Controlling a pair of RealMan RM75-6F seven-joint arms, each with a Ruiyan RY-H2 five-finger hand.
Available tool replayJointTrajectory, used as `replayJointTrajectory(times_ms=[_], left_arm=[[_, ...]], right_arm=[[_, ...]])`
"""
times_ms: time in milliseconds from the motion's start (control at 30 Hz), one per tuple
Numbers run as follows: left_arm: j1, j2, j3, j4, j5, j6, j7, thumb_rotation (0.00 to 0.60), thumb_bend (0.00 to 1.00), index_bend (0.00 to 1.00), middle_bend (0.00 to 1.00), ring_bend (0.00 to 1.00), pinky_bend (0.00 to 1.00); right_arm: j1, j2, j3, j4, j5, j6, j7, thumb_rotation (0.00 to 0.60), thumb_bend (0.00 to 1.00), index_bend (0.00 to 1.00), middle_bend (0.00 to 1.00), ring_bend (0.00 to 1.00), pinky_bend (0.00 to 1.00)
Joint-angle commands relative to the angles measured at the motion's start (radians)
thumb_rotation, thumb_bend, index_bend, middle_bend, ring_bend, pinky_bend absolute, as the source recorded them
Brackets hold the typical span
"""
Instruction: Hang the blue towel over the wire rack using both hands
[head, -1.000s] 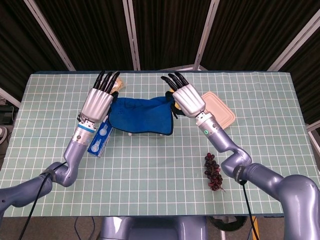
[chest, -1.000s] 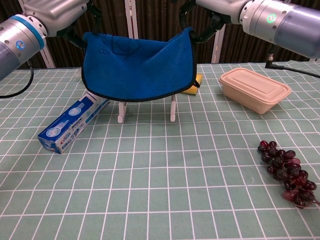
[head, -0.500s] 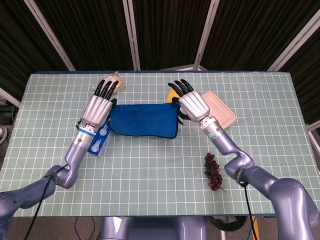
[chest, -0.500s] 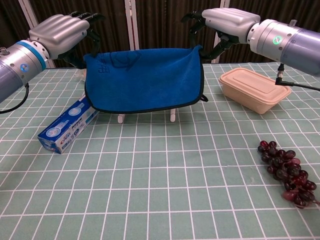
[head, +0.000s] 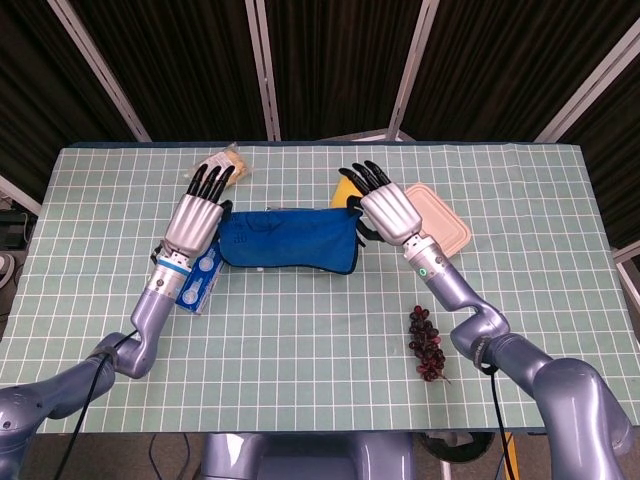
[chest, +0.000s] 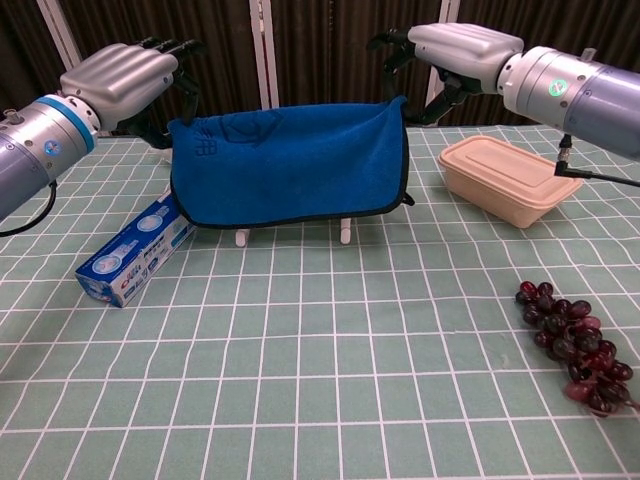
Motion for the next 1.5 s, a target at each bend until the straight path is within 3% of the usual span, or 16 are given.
replayJointTrajectory(times_ms=[33,100,167,233,267,300,400,667,833,1000,1200,1333,1500], left_arm=[[0.000,-0.002,0.003,0.003,0.000,-0.005,-0.006,0.600,0.48,0.77,0.00,0.00,0.00],[0.001,-0.003,0.007,0.007,0.000,-0.011,-0.011,0.600,0.48,0.67,0.00,0.00,0.00],[0.003,-0.004,0.009,0.009,-0.002,-0.017,-0.014,0.600,0.40,0.38,0.00,0.00,0.00],[0.005,-0.004,0.008,0.008,-0.010,-0.027,-0.020,0.600,0.29,0.12,0.00,0.00,0.00],[0.006,-0.004,0.006,0.007,-0.015,-0.033,-0.021,0.600,0.23,0.03,0.00,0.00,0.00],[0.007,-0.002,0.004,0.005,-0.019,-0.036,-0.020,0.600,0.21,0.00,0.00,0.00,0.00],[0.012,0.008,-0.002,-0.005,-0.038,-0.052,-0.015,0.600,0.15,0.00,0.00,0.00,0.00],[0.061,0.089,0.005,-0.100,-0.086,-0.077,0.041,0.600,0.06,0.00,0.00,0.00,0.00],[0.145,0.211,0.008,-0.269,-0.133,-0.037,0.076,0.600,0.05,0.00,0.00,0.00,0.00],[0.245,0.347,0.027,-0.480,-0.131,0.068,0.088,0.600,0.05,0.00,0.00,0.00,0.00],[0.398,0.525,0.091,-0.798,-0.131,0.212,0.158,0.600,0.05,0.00,0.00,0.00,0.00],[0.490,0.570,0.152,-0.907,-0.064,0.335,0.206,0.600,0.06,0.00,0.00,0.00,0.00],[0.590,0.583,0.228,-0.960,0.027,0.448,0.226,0.600,0.06,0.00,0.00,0.00,0.00]], right_arm=[[-0.001,0.001,-0.003,-0.001,-0.002,-0.003,0.008,0.600,0.38,0.64,0.06,0.00,0.00],[-0.002,0.003,-0.007,-0.005,-0.001,-0.013,0.019,0.600,0.35,0.55,0.06,0.00,0.00],[-0.002,0.006,-0.009,-0.009,0.002,-0.025,0.022,0.600,0.23,0.34,0.06,0.00,0.00],[-0.003,0.009,-0.009,-0.014,0.007,-0.035,0.019,0.600,0.09,0.19,0.05,0.00,0.00],[-0.004,0.010,-0.008,-0.017,0.009,-0.038,0.018,0.600,0.03,0.12,0.04,0.00,0.00],[-0.005,0.011,-0.007,-0.020,0.011,-0.039,0.017,0.600,0.01,0.09,0.03,0.00,0.00],[-0.010,0.014,-0.004,-0.027,0.016,-0.039,0.004,0.600,0.00,0.03,0.01,0.00,0.00],[-0.043,0.069,-0.002,-0.119,0.017,0.004,-0.044,0.600,0.00,0.02,0.00,0.00,0.00],[-0.116,0.183,-0.008,-0.302,0.015,0.090,-0.112,0.600,0.00,0.02,0.00,0.00,0.00],[-0.225,0.318,-0.029,-0.514,0.019,0.190,-0.195,0.600,0.00,0.02,0.00,0.00,0.00],[-0.403,0.481,-0.083,-0.764,0.031,0.340,-0.297,0.600,0.00,0.01,0.00,0.00,0.00],[-0.508,0.544,-0.126,-0.867,0.029,0.425,-0.373,0.600,0.00,0.00,0.00,0.00,0.00],[-0.625,0.570,-0.182,-0.924,0.016,0.510,-0.415,0.600,0.00,0.00,0.00,0.00,0.00]])
